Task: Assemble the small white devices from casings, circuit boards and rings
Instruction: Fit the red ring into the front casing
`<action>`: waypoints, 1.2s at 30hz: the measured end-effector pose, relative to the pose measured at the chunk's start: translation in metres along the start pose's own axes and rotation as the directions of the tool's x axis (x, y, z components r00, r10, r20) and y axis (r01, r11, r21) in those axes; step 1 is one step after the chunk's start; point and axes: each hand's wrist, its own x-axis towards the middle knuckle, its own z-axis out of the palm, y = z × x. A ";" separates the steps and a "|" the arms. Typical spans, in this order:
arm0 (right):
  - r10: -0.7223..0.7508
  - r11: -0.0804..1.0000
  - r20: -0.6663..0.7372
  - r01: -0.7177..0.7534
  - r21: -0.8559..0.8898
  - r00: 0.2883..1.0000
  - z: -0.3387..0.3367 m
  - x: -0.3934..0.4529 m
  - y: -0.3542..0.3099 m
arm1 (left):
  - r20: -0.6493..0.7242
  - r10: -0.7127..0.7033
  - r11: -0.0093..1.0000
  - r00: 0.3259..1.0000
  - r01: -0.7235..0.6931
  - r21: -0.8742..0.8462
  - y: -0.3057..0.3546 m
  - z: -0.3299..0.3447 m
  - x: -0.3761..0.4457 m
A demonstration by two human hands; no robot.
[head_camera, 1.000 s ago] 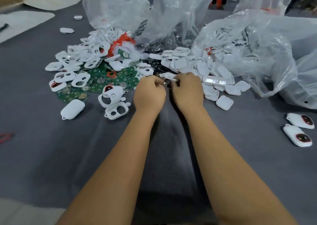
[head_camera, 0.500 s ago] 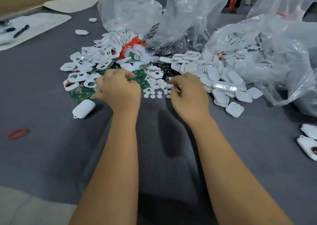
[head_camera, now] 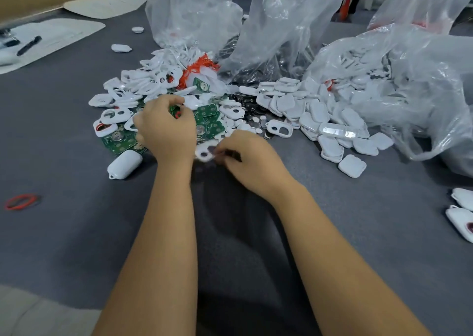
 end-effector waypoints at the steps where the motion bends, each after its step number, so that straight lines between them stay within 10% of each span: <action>1: 0.043 0.999 -0.067 -0.042 0.025 0.997 -0.004 -0.001 0.005 | -0.035 0.050 0.996 0.998 -0.048 0.069 0.005 0.000 -0.003; 5: 0.262 0.963 -0.379 -0.217 0.158 0.888 -0.014 -0.002 0.021 | -0.023 0.188 0.977 0.982 -0.189 -0.096 0.020 0.005 -0.010; 8: 0.372 0.918 -0.534 -0.215 0.334 0.759 -0.018 -0.002 0.023 | 0.302 0.130 0.889 0.944 0.024 -0.456 0.036 0.014 -0.020; 13: 0.387 0.888 -0.523 -0.152 0.435 0.759 -0.021 -0.004 0.022 | 0.762 0.180 0.656 0.622 0.502 -0.564 0.054 0.039 -0.045; 22: 0.375 0.898 -0.400 -0.221 0.381 0.836 -0.013 -0.003 0.022 | 0.435 -0.045 0.643 0.899 0.359 -0.677 0.037 0.055 -0.046; 29: 0.298 0.949 -0.300 -0.249 0.192 0.906 -0.008 -0.001 0.022 | 0.304 -0.194 0.602 0.933 0.358 -0.713 0.033 0.050 -0.035; 36: 0.302 0.952 -0.268 -0.274 0.137 0.915 -0.010 -0.003 0.023 | 0.169 0.091 0.934 0.981 -0.025 -0.356 0.029 0.039 -0.010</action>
